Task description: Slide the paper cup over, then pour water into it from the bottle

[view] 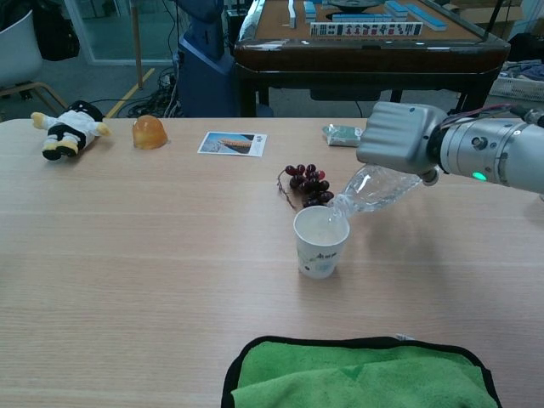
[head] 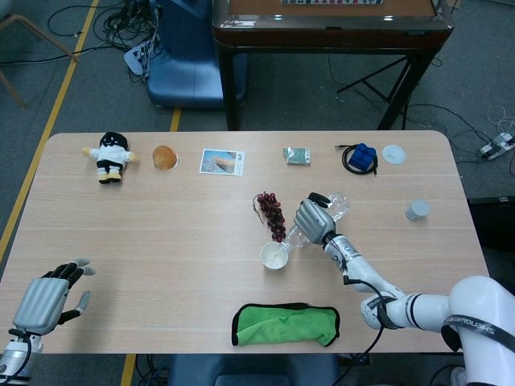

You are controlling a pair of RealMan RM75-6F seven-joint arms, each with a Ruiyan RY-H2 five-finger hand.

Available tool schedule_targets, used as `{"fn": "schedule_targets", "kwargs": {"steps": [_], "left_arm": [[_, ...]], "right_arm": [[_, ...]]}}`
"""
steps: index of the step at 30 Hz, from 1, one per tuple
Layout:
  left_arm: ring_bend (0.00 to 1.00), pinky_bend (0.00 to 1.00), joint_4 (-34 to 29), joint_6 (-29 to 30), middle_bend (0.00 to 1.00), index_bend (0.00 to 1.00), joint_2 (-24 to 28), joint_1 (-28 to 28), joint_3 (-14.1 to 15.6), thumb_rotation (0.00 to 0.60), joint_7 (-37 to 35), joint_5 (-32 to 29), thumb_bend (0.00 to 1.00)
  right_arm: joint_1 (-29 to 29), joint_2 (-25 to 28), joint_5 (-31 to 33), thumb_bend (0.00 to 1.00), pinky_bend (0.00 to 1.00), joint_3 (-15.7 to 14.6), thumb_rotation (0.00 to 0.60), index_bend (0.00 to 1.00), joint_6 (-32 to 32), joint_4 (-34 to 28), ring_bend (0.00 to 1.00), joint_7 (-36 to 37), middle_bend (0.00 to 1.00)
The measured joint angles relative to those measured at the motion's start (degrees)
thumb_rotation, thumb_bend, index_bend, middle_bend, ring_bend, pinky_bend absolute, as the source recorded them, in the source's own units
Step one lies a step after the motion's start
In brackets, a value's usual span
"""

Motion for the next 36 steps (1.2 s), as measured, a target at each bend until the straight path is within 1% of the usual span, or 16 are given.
{"fn": "schedule_targets", "kwargs": {"steps": [16, 36], "left_arm": [[0.27, 0.43, -0.3, 0.0, 0.23, 0.35, 0.1, -0.1, -0.4, 0.6, 0.0, -0.5, 0.4], [0.27, 0.43, -0.2, -0.3, 0.23, 0.35, 0.0, -0.2, -0.2, 0.6, 0.3, -0.5, 0.4]], "right_arm": [[0.6, -0.2, 1.8, 0.06, 0.6, -0.3, 0.6, 0.62, 1.9, -0.3, 0.58, -2.3, 0.68], [1.4, -0.5, 3.6, 0.06, 0.6, -0.9, 0.6, 0.62, 3.7, -0.8, 0.58, -5.5, 0.68]]}}
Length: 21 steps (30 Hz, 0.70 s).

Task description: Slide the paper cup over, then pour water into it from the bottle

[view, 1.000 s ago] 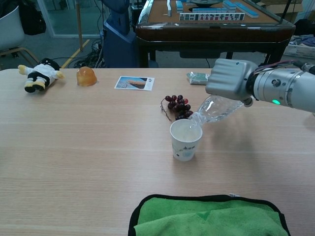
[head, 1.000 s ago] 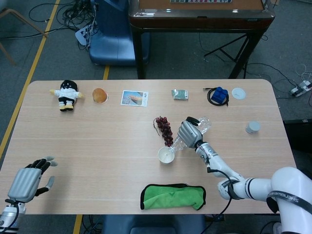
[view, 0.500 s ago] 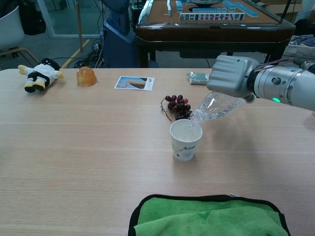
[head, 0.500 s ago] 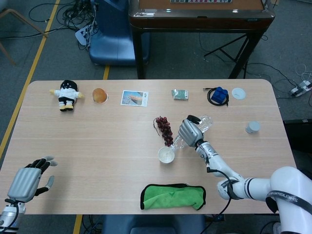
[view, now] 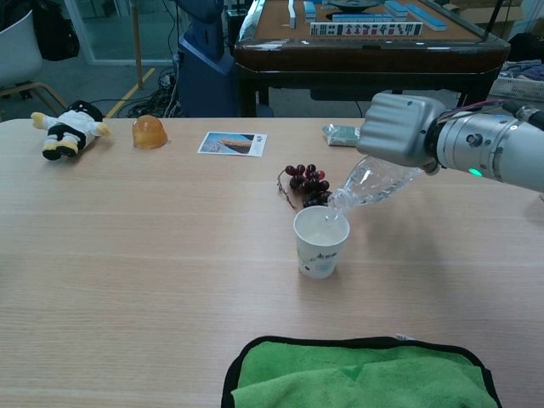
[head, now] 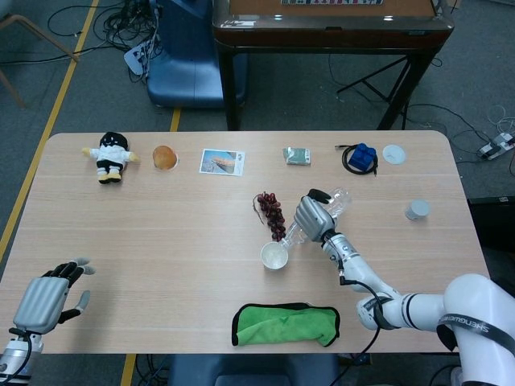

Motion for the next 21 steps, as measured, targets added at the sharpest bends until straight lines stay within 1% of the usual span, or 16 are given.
{"fn": "schedule_targets", "kwargs": {"steps": [11, 17, 21], "left_arm": [[0.27, 0.43, -0.2, 0.0, 0.23, 0.35, 0.1, 0.0, 0.0, 0.6, -0.3, -0.1, 0.4], [0.27, 0.43, -0.2, 0.0, 0.23, 0.35, 0.2, 0.0, -0.1, 0.6, -0.5, -0.2, 0.4], [0.27, 0.43, -0.2, 0.0, 0.23, 0.35, 0.2, 0.0, -0.1, 0.6, -0.5, -0.3, 0.4]], "right_arm": [[-0.4, -0.9, 0.6, 0.06, 0.6, 0.4, 0.6, 0.62, 0.4, 0.8, 0.58, 1.6, 0.68], [-1.6, -2.0, 0.6, 0.06, 0.6, 1.1, 0.6, 0.62, 0.4, 2.0, 0.58, 5.7, 0.68], [-2.6, -2.6, 0.7, 0.06, 0.6, 2.2, 0.6, 0.62, 0.2, 2.5, 0.58, 10.1, 0.68]]}}
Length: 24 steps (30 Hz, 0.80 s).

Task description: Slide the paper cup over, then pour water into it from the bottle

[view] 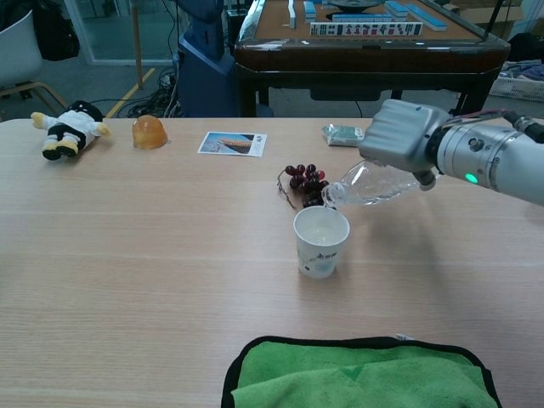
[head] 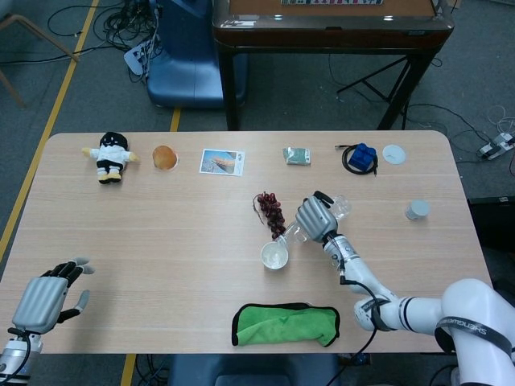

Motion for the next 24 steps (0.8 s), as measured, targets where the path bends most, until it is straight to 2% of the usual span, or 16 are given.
{"fn": "schedule_targets", "kwargs": {"steps": [8, 24], "left_arm": [[0.27, 0.43, 0.0, 0.0, 0.23, 0.35, 0.0, 0.1, 0.1, 0.6, 0.1, 0.0, 0.4], [0.27, 0.43, -0.1, 0.2, 0.23, 0.35, 0.0, 0.2, 0.2, 0.6, 0.6, 0.2, 0.4]], "right_arm": [[-2.3, -0.4, -1.5, 0.06, 0.6, 1.6, 0.6, 0.62, -0.5, 0.3, 0.58, 9.4, 0.68], [-10.0, 1.3, -11.1, 0.06, 0.6, 4.1, 0.6, 0.62, 2.1, 1.4, 0.58, 32.9, 0.68]]}}
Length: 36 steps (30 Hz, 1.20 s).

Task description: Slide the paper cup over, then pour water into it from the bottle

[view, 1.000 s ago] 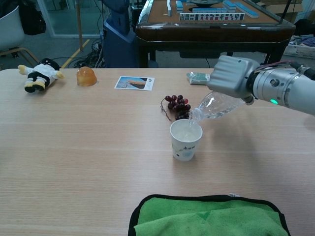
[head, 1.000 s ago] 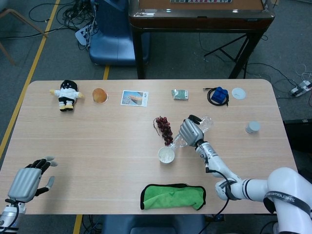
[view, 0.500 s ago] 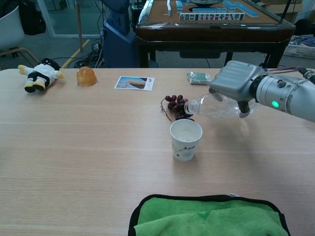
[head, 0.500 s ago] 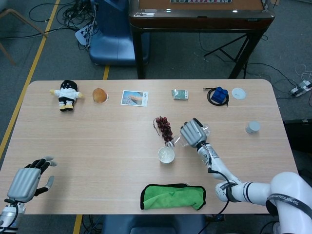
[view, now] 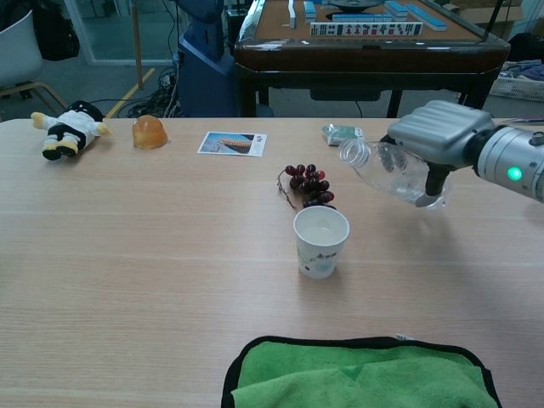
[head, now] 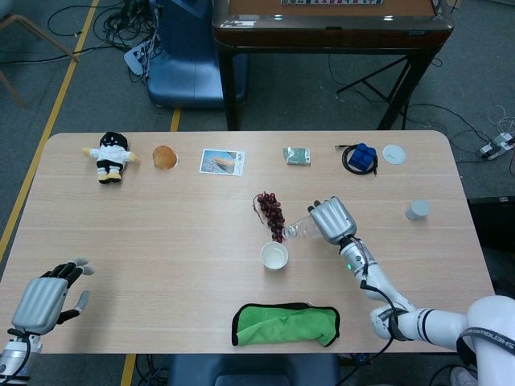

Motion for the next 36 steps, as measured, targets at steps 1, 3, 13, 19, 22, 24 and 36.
{"fn": "schedule_targets", "kwargs": {"steps": [1, 3, 13, 19, 22, 24, 36], "left_arm": [[0.27, 0.43, 0.0, 0.1, 0.23, 0.35, 0.0, 0.0, 0.0, 0.6, 0.0, 0.0, 0.4], [0.27, 0.43, 0.0, 0.0, 0.23, 0.35, 0.0, 0.1, 0.1, 0.6, 0.1, 0.0, 0.4], [0.27, 0.43, 0.0, -0.1, 0.23, 0.35, -0.1, 0.1, 0.2, 0.6, 0.5, 0.1, 0.4], [0.27, 0.43, 0.2, -0.1, 0.23, 0.35, -0.3, 0.0, 0.3, 0.6, 0.7, 0.3, 0.4], [0.27, 0.43, 0.3, -0.3, 0.23, 0.35, -0.3, 0.0, 0.3, 0.6, 0.7, 0.1, 0.4], [0.27, 0.43, 0.3, -0.3, 0.23, 0.35, -0.3, 0.0, 0.2, 0.6, 0.8, 0.0, 0.4], [0.27, 0.43, 0.3, -0.3, 0.23, 0.35, -0.3, 0.0, 0.1, 0.6, 0.8, -0.4, 0.4]], "right_arm": [[-0.4, 0.1, -0.5, 0.06, 0.6, 0.1, 0.6, 0.62, 0.3, 0.1, 0.58, 1.0, 0.68], [-1.4, 0.3, -1.5, 0.06, 0.6, 0.4, 0.6, 0.62, 0.8, 0.2, 0.58, 3.2, 0.68], [-5.3, 0.8, -5.5, 0.06, 0.6, 1.4, 0.6, 0.62, 2.8, 0.9, 0.58, 12.2, 0.68], [-7.3, 0.3, -7.3, 0.06, 0.6, 2.0, 0.6, 0.62, 3.3, 1.8, 0.58, 18.4, 0.68], [-8.3, -0.2, -8.0, 0.06, 0.6, 2.3, 0.6, 0.62, 3.3, 2.5, 0.58, 22.3, 0.68], [-8.9, -0.7, -8.5, 0.06, 0.6, 2.6, 0.6, 0.62, 3.3, 3.3, 0.58, 25.4, 0.68], [-12.8, -6.1, -14.7, 0.06, 0.6, 3.2, 0.6, 0.62, 5.2, 12.9, 0.58, 46.9, 0.68]]}}
